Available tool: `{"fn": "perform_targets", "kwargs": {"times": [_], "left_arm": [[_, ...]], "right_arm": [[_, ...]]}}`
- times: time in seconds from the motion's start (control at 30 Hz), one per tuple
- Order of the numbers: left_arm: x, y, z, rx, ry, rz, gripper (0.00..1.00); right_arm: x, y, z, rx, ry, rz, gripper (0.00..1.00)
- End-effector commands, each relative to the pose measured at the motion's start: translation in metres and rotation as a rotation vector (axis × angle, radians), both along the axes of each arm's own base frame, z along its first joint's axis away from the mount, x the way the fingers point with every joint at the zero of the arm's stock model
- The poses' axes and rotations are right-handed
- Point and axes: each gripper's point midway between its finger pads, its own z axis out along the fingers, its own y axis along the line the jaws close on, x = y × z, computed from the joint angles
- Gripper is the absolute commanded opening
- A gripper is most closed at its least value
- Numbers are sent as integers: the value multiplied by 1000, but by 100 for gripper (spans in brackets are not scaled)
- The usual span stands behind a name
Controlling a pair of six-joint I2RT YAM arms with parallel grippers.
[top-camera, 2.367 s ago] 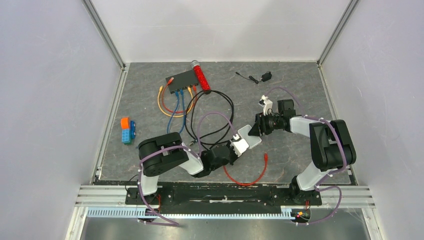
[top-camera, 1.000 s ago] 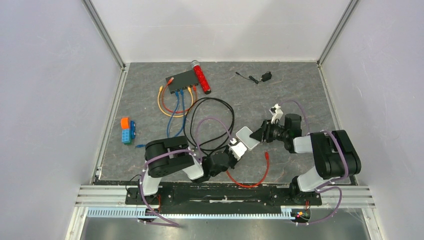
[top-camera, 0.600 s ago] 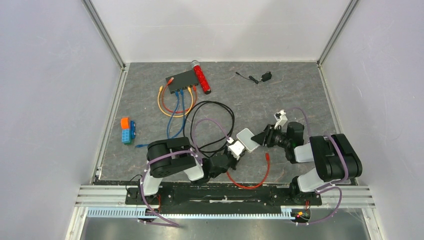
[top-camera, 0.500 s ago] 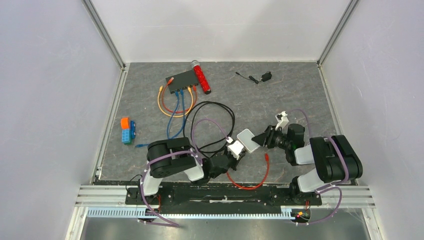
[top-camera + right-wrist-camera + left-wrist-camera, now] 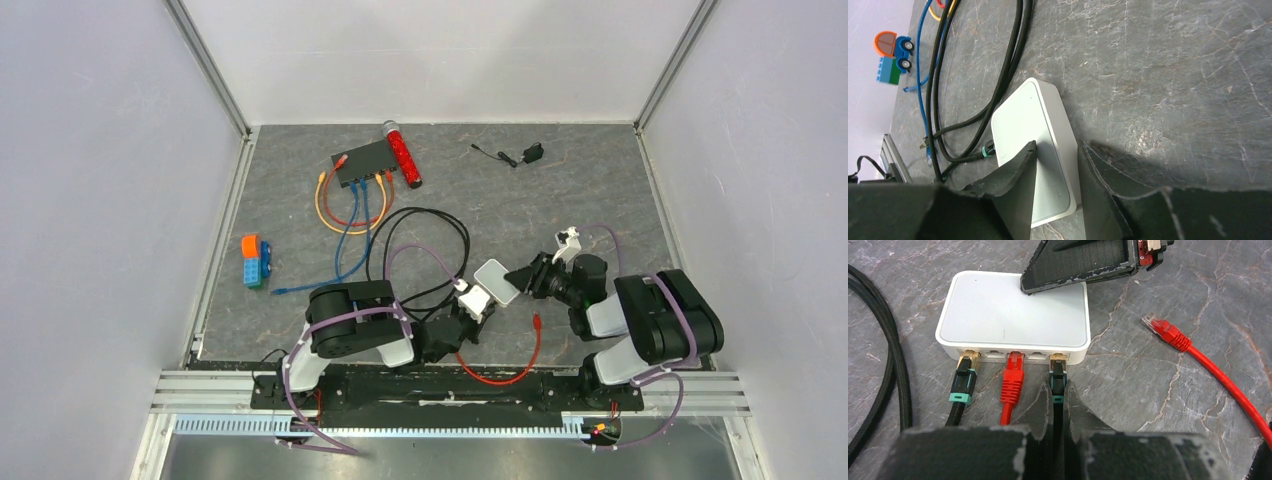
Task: Insert the plug into the switch port
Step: Insert the connector into the switch port.
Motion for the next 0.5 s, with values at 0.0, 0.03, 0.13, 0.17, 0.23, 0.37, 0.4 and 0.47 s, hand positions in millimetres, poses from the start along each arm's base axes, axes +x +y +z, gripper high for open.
{"fn": "perform_targets", "kwargs": {"times": [0.0, 0.03, 0.13, 0.17, 0.23, 0.37, 0.4, 0.47], "left_arm": [[31, -14, 19, -49, -60, 97, 2], [32, -17, 22, -50, -66, 95, 2], [37, -26, 26, -40, -75, 97, 2], [38, -27, 26, -36, -80, 101, 2], [43, -25, 26, -34, -85, 124, 2], [38, -27, 28, -59, -64, 36, 2], [36, -28, 28, -51, -57, 18, 2], [32, -29, 24, -28, -37, -7, 2]], "right_arm": [[-163, 25, -51, 139, 601, 205, 35], [-165, 27, -49, 153, 605, 209, 34], [-172, 33, -40, 197, 612, 218, 33], [-174, 33, -39, 204, 614, 218, 33], [-176, 33, -38, 206, 613, 218, 33], [-167, 38, -30, 245, 587, 204, 33], [-161, 40, -26, 260, 573, 199, 33], [-144, 44, -18, 287, 534, 181, 33]]}}
